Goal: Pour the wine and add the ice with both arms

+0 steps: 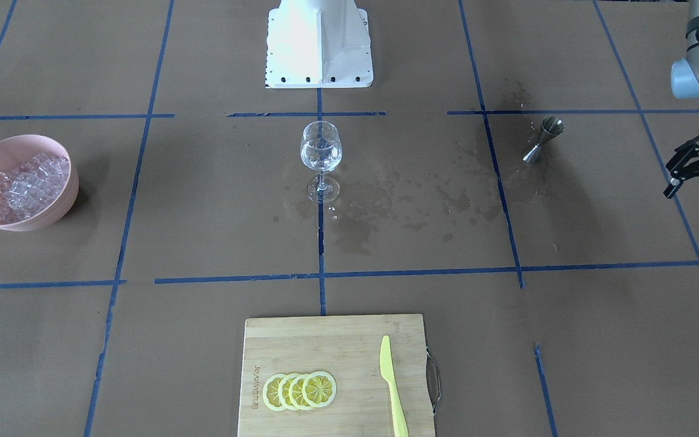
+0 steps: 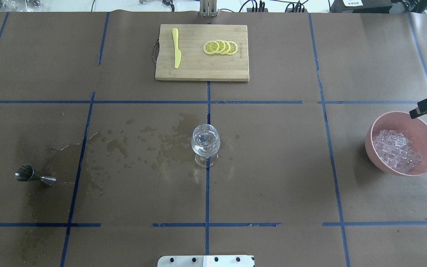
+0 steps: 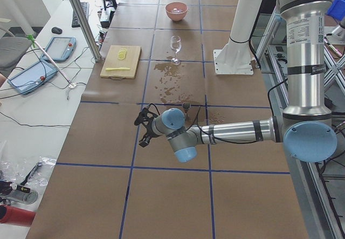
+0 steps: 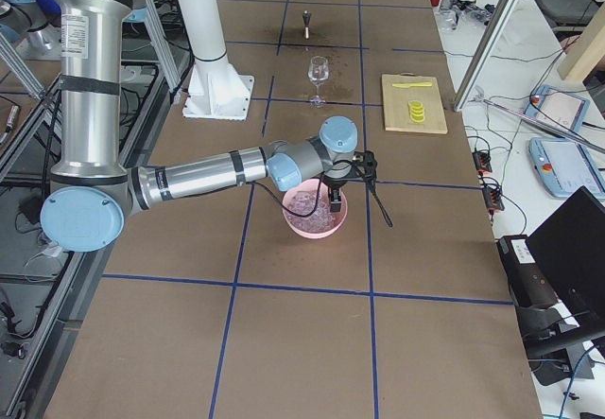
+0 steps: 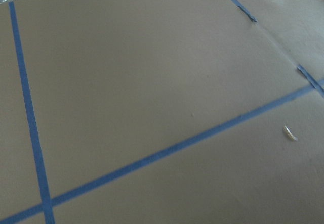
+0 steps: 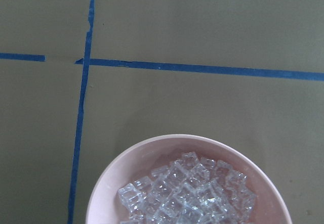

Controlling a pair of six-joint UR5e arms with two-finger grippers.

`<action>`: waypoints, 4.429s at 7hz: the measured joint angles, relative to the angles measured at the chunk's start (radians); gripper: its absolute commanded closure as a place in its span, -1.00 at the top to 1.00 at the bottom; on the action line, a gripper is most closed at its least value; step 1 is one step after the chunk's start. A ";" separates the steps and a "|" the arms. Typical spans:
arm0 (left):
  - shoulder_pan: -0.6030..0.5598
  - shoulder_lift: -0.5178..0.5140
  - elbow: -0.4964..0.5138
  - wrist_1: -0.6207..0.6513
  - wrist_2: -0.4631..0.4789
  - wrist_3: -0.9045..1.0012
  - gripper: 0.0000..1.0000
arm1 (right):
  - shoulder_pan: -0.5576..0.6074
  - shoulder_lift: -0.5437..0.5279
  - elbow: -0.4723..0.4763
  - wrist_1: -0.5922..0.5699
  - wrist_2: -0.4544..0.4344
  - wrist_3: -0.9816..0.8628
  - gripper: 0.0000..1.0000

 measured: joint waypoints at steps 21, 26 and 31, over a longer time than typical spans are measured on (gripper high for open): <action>-0.054 0.045 -0.049 0.072 0.005 -0.078 1.00 | -0.509 0.471 0.206 -0.062 -0.405 0.978 -1.00; -0.053 0.045 -0.046 0.068 0.004 -0.079 1.00 | -0.698 0.770 0.105 -0.208 -0.604 1.199 0.79; -0.053 0.046 -0.041 0.073 0.008 -0.056 1.00 | -0.673 0.673 0.148 -0.211 -0.634 1.174 1.00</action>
